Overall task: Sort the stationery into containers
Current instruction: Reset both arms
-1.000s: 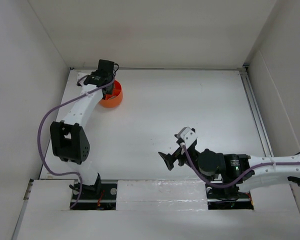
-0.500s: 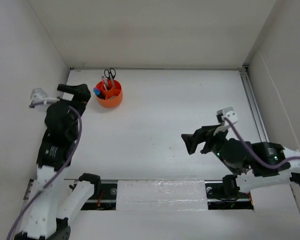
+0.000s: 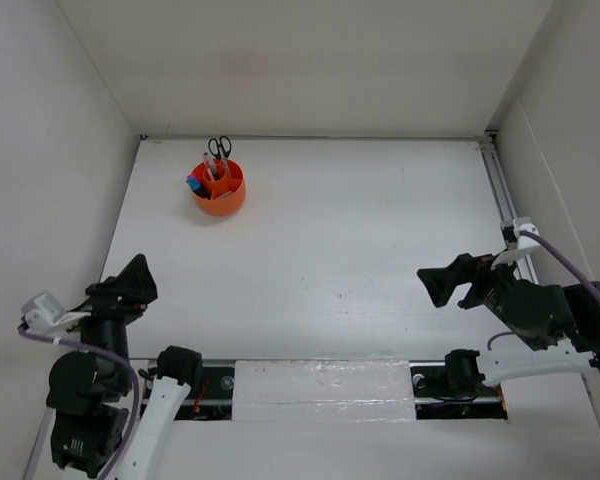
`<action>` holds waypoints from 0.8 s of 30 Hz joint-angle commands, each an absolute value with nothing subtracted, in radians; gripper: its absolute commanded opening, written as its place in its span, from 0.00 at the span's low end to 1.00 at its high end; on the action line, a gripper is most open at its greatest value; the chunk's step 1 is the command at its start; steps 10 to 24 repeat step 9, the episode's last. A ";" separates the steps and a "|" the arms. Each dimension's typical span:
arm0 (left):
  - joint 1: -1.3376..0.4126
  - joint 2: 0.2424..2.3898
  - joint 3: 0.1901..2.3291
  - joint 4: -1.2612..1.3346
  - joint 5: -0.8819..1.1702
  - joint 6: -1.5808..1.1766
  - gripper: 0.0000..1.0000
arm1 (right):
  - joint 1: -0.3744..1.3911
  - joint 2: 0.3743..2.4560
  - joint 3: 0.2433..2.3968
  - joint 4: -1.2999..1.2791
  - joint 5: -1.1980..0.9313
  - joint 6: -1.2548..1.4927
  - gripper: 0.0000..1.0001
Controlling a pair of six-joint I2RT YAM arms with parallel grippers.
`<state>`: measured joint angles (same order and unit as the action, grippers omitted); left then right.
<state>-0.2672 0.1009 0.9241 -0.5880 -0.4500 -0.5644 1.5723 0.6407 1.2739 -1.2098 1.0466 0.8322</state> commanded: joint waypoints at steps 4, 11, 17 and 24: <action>-0.270 0.015 0.916 -0.595 -0.552 -0.583 1.00 | 1.580 0.499 1.229 -1.244 1.057 0.876 0.99; -0.270 0.046 0.916 -0.586 -0.549 -0.594 1.00 | 1.580 0.451 1.218 -1.233 1.078 0.876 0.99; -0.270 0.046 0.916 -0.586 -0.549 -0.594 1.00 | 1.580 0.451 1.218 -1.233 1.078 0.876 0.99; -0.270 0.046 0.916 -0.586 -0.549 -0.594 1.00 | 1.580 0.451 1.218 -1.233 1.078 0.876 0.99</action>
